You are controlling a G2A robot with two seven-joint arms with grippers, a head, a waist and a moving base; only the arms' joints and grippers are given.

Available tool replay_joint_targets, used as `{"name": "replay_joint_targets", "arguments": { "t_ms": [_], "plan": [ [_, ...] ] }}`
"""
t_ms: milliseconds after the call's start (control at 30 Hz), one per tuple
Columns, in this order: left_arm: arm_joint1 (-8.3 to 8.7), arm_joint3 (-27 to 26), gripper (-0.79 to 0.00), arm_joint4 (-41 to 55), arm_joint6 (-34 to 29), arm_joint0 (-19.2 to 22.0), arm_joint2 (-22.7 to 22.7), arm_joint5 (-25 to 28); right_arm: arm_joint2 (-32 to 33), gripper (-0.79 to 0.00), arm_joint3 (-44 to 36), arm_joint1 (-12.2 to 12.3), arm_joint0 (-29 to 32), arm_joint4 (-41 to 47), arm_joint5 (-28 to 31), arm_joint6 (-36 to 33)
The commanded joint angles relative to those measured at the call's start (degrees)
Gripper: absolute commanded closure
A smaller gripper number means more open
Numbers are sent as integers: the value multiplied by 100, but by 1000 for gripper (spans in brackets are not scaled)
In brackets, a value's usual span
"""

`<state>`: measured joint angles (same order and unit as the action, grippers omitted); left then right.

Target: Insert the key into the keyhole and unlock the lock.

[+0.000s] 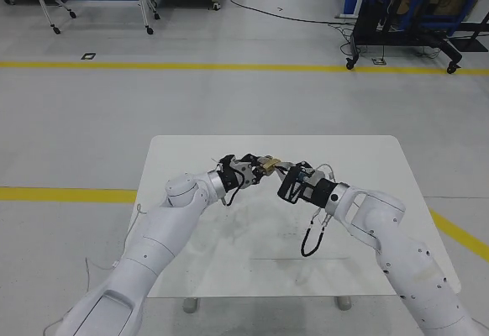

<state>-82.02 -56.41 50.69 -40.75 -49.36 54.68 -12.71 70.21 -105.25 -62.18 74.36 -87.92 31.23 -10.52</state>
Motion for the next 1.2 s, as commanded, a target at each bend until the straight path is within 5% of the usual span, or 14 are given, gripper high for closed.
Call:
{"name": "replay_joint_targets", "arguments": {
  "t_ms": [0, 367, 400, 467, 800, 967, 1167],
  "plan": [
    [18, -220, 0, -114, 283, -120, 48, 78, 44, 0, 51, -7, 17, 280, -6, -22],
    [120, -983, 0, -449, 791, -578, 338, 114, 277, -15, 213, 8, 63, 1019, 227, -174],
    [126, -1009, 0, -460, 790, -596, 359, 100, 294, -215, 204, 14, 66, 975, 252, -172],
    [137, -1037, 0, -438, 697, -613, 398, 40, 316, -785, 170, 24, 91, 914, 289, -158],
    [187, -1158, 0, -976, 1150, -587, 445, -350, 1157, -785, -206, 162, 592, 1196, 806, 289],
    [172, -1268, 0, -2253, 1593, -195, -179, -1594, 2064, -785, -497, 256, 965, 1794, 1100, 410],
    [-49, -947, 0, -3382, 1466, 512, -1416, -3229, 2134, -785, -515, 262, 993, 1851, 1128, 418]
  ]
}}
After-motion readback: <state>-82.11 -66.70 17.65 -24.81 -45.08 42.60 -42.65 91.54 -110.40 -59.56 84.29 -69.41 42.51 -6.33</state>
